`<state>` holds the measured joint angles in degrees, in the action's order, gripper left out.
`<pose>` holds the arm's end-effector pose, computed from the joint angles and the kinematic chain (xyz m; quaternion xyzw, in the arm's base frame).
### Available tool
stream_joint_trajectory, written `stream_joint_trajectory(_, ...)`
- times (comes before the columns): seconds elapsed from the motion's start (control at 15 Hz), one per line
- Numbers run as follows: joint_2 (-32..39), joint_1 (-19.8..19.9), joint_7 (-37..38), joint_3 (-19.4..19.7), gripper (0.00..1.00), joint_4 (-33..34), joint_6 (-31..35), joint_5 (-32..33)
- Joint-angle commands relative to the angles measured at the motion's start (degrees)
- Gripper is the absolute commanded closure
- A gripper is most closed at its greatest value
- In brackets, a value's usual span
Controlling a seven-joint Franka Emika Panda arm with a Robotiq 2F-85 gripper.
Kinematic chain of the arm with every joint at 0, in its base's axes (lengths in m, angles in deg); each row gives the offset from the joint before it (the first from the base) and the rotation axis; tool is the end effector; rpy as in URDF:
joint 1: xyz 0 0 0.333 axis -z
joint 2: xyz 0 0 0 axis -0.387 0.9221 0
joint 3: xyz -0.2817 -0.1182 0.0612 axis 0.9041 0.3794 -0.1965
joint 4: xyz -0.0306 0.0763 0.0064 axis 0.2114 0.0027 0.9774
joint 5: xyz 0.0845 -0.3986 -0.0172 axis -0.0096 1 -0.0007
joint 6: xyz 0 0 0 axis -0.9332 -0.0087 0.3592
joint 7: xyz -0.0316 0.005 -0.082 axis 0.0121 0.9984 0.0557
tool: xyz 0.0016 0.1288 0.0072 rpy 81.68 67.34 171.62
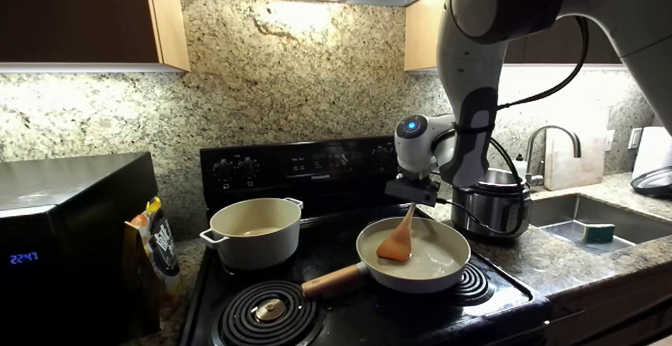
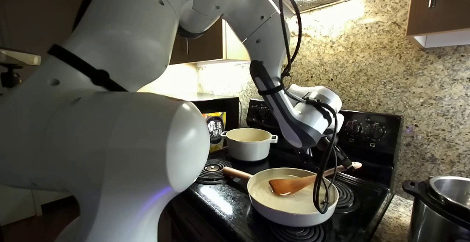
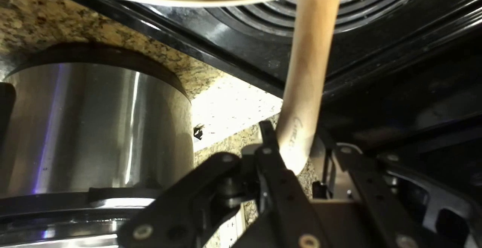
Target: Use the spatula to stir the contents in the pan
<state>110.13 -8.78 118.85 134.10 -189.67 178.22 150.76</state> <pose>0.5906 -0.1077 0.2060 0.8133 -0.4455 0.3538 0.1218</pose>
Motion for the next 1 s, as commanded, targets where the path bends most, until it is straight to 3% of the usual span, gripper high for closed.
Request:
stream_joint_trajectory(0.0, 0.39, -2.11, 0.32, -0.03, 0.89, 1.28, -6.31, -1.48)
stream_joint_trajectory(0.47, 1.07, -3.53, -0.59, -1.19, 0.89, 2.80, -19.36, -3.57)
stream_joint_trajectory(0.53, -2.24, 2.25, 1.94, -7.95, 0.89, 3.27, -24.20, 1.51)
stream_joint_trajectory(0.93, -7.58, 16.54, 2.30, -24.96, 0.89, 1.05, -37.17, 6.25)
